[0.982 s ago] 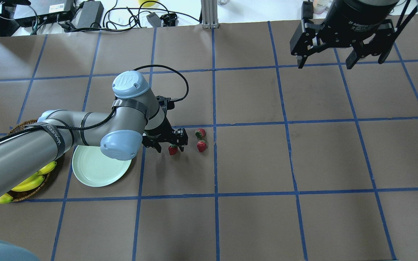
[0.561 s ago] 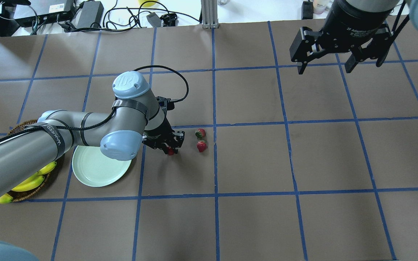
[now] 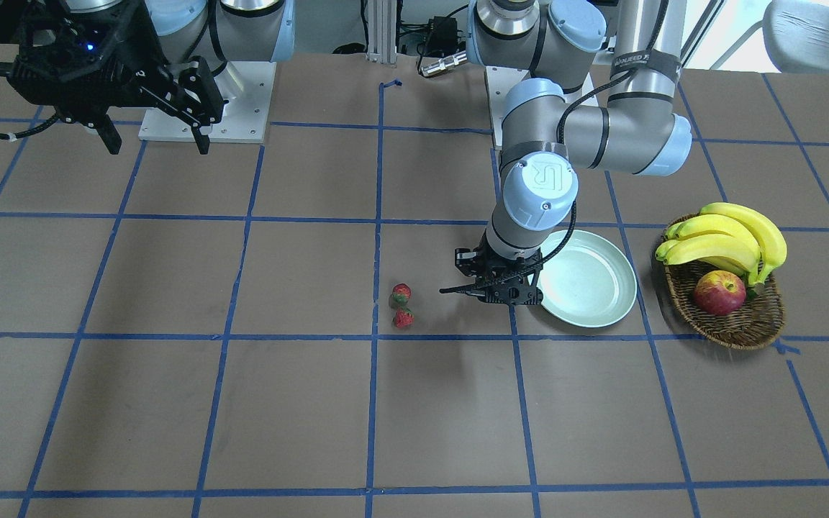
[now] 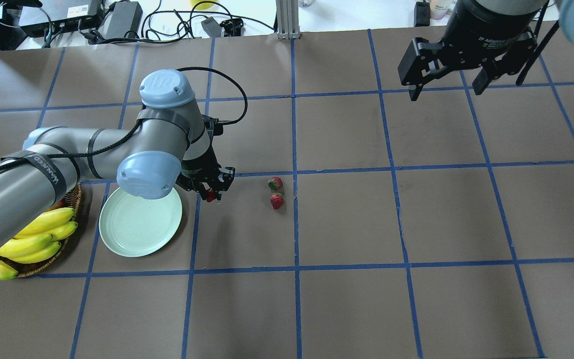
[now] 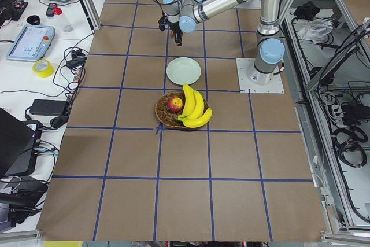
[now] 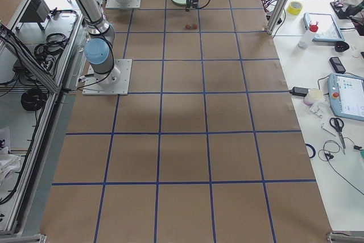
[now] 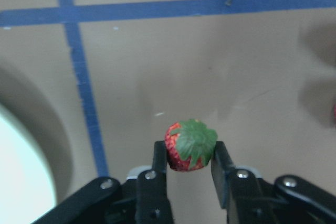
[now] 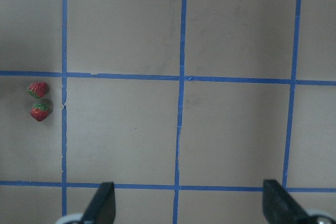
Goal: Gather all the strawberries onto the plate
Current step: 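Lift the strawberry over the plate and open the left gripper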
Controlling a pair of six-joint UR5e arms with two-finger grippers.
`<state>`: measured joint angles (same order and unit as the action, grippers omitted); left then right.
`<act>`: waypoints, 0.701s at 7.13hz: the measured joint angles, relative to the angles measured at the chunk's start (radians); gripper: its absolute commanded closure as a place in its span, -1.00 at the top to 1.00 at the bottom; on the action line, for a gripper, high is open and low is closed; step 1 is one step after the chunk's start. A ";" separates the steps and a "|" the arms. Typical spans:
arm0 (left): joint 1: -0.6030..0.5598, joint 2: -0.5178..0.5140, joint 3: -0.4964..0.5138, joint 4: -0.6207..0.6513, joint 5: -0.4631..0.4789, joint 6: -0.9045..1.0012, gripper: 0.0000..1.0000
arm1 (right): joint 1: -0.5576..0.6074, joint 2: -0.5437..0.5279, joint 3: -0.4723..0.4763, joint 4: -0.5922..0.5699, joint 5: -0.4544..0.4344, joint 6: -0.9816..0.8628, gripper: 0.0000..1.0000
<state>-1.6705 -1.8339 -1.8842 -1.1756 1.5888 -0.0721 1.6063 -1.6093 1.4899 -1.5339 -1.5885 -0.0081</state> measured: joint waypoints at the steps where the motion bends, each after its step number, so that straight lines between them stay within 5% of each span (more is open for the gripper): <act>1: 0.022 0.023 0.043 -0.092 0.053 0.005 -1.00 | -0.002 0.005 0.001 -0.016 0.000 -0.001 1.00; 5: 0.204 0.045 0.052 -0.188 0.147 0.150 -1.00 | -0.003 0.009 0.001 -0.028 0.001 -0.003 1.00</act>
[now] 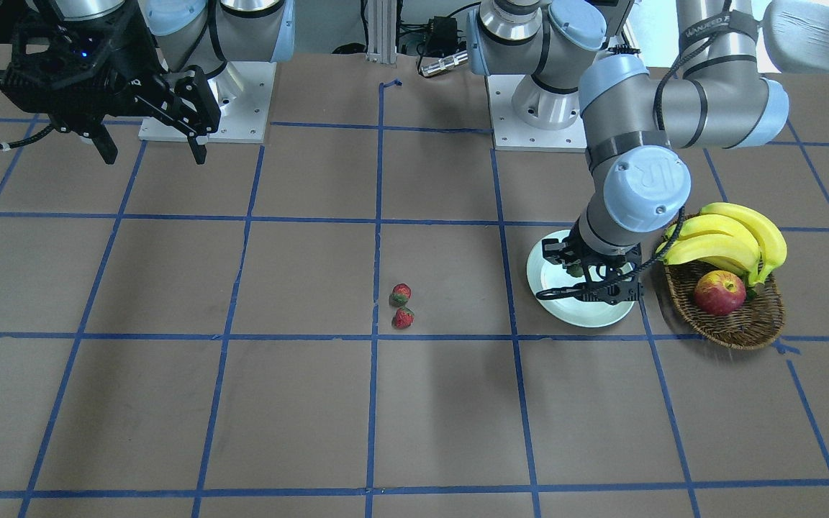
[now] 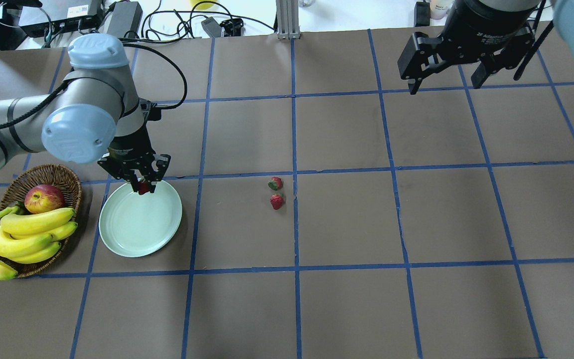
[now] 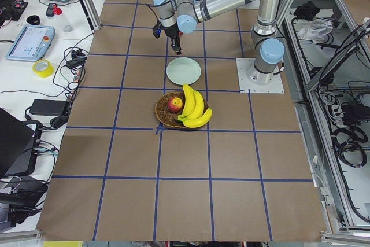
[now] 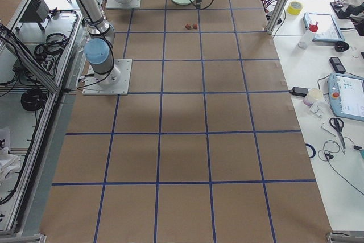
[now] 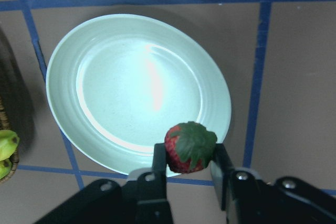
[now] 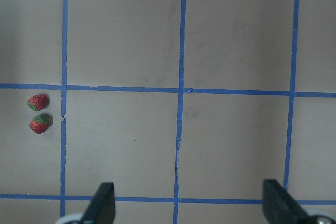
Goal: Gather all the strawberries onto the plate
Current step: 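Lift the strawberry over the plate and open the left gripper, then reach the left gripper to the next strawberry and grasp it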
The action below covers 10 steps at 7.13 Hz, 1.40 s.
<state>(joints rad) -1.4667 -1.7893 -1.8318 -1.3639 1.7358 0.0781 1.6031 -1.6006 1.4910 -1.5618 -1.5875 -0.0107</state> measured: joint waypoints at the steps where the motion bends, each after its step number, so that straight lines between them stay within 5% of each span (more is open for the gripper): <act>1: 0.051 -0.010 -0.030 0.026 0.000 0.026 -1.00 | 0.000 0.000 0.000 0.000 -0.001 -0.001 1.00; 2: 0.086 -0.020 -0.065 0.071 0.002 0.042 -1.00 | 0.000 0.000 0.000 0.000 -0.001 -0.001 1.00; 4: 0.112 -0.048 -0.100 0.130 0.015 0.057 0.99 | 0.000 0.000 0.000 0.000 0.000 -0.002 1.00; 7: 0.110 -0.049 -0.100 0.139 0.008 0.053 1.00 | 0.000 -0.001 0.000 0.000 -0.001 -0.002 1.00; 10: 0.023 -0.005 -0.084 0.137 -0.159 -0.112 1.00 | 0.000 -0.001 0.000 -0.001 0.001 -0.003 1.00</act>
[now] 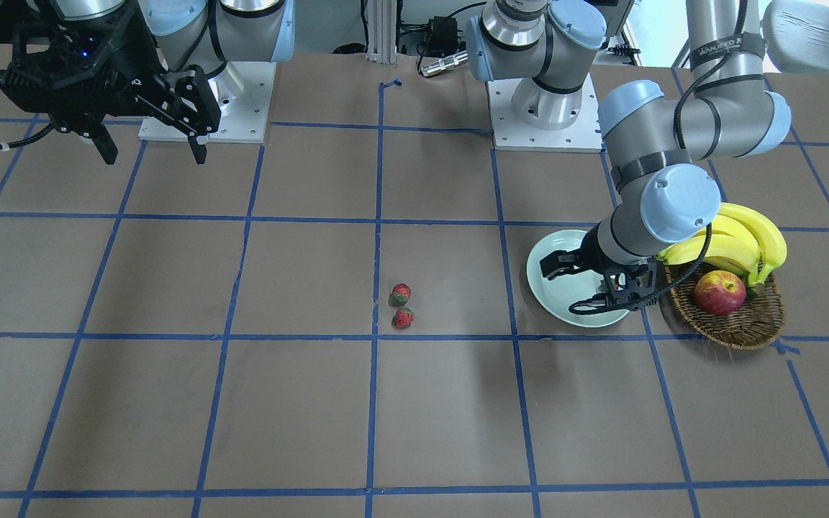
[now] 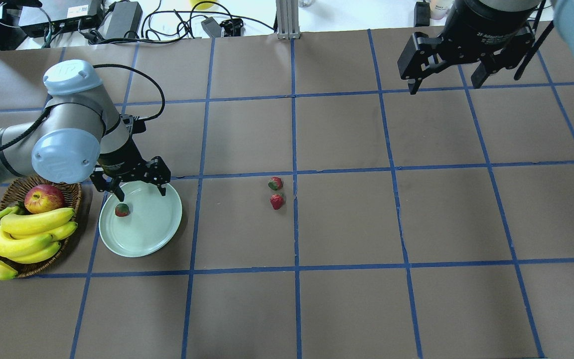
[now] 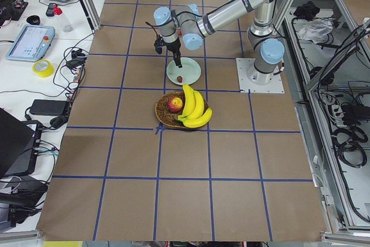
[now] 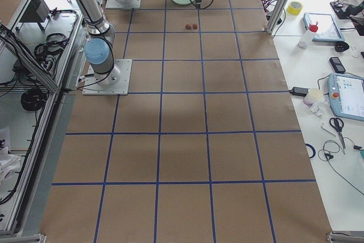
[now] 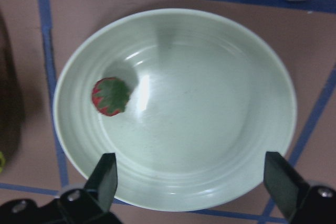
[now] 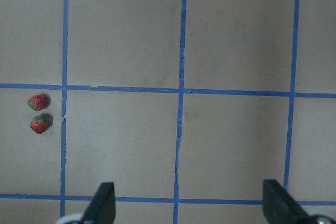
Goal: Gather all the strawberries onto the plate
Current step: 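Reach the left gripper to the next strawberry and grasp it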
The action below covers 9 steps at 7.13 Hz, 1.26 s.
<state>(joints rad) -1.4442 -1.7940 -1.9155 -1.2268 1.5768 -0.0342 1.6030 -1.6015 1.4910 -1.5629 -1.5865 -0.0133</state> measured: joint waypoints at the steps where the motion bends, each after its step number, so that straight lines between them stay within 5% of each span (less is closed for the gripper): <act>1: -0.080 -0.002 0.017 0.019 -0.038 -0.092 1.00 | 0.000 0.000 0.000 0.000 0.000 0.000 1.00; 5: -0.246 -0.067 0.048 0.215 -0.207 -0.299 1.00 | 0.000 0.000 0.000 0.000 0.000 0.000 1.00; 9: -0.316 -0.198 0.049 0.379 -0.238 -0.377 1.00 | 0.001 0.001 0.000 0.000 0.000 0.000 1.00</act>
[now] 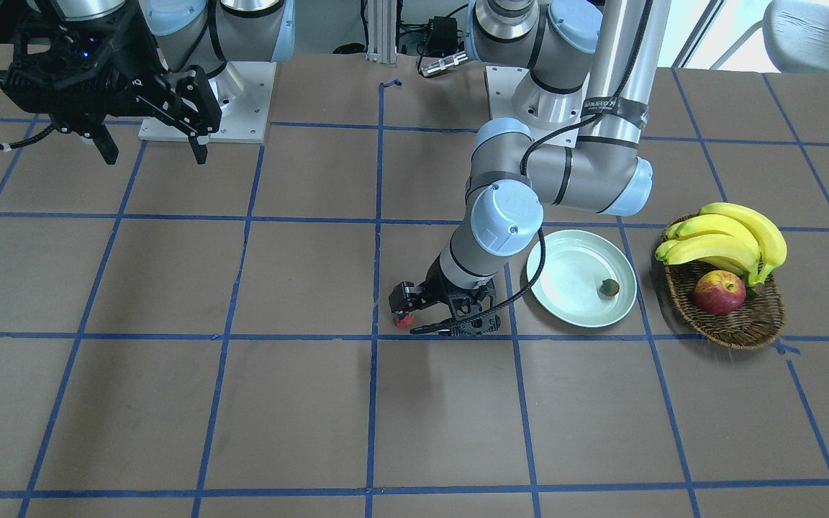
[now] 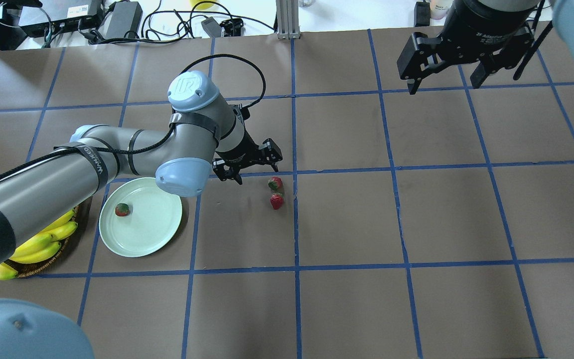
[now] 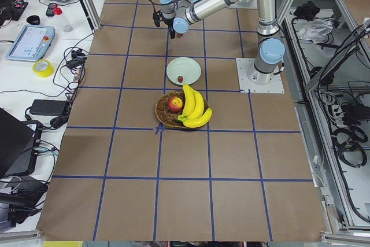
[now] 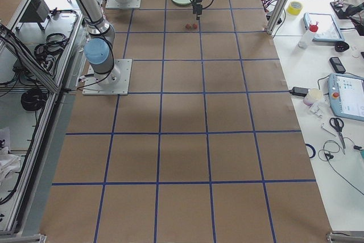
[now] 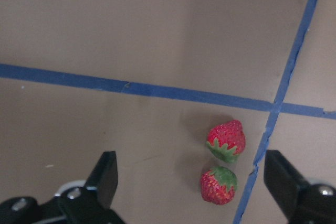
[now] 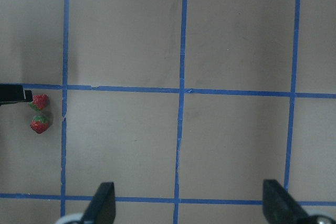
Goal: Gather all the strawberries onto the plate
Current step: 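Reach the left gripper to the next strawberry and grasp it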
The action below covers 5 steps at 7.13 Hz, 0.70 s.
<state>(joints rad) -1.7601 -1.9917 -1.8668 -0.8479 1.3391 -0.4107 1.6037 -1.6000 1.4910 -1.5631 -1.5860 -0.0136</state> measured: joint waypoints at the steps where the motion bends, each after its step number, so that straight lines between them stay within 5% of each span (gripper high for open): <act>1: -0.021 -0.023 0.000 0.021 0.004 -0.014 0.74 | 0.000 0.000 0.000 0.000 0.000 0.000 1.00; 2: -0.038 -0.042 0.000 0.037 0.007 -0.024 0.05 | -0.001 0.000 0.000 0.000 0.000 0.000 1.00; 3: -0.047 -0.055 0.001 0.044 0.008 -0.028 -0.99 | 0.000 0.000 0.000 0.000 0.000 0.000 1.00; 5: -0.051 -0.065 0.004 0.046 0.007 -0.027 -1.00 | 0.000 0.000 0.000 0.000 0.001 0.001 1.00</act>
<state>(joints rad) -1.8109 -2.0569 -1.8632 -0.8017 1.3460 -0.4377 1.6041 -1.6000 1.4911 -1.5631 -1.5848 -0.0131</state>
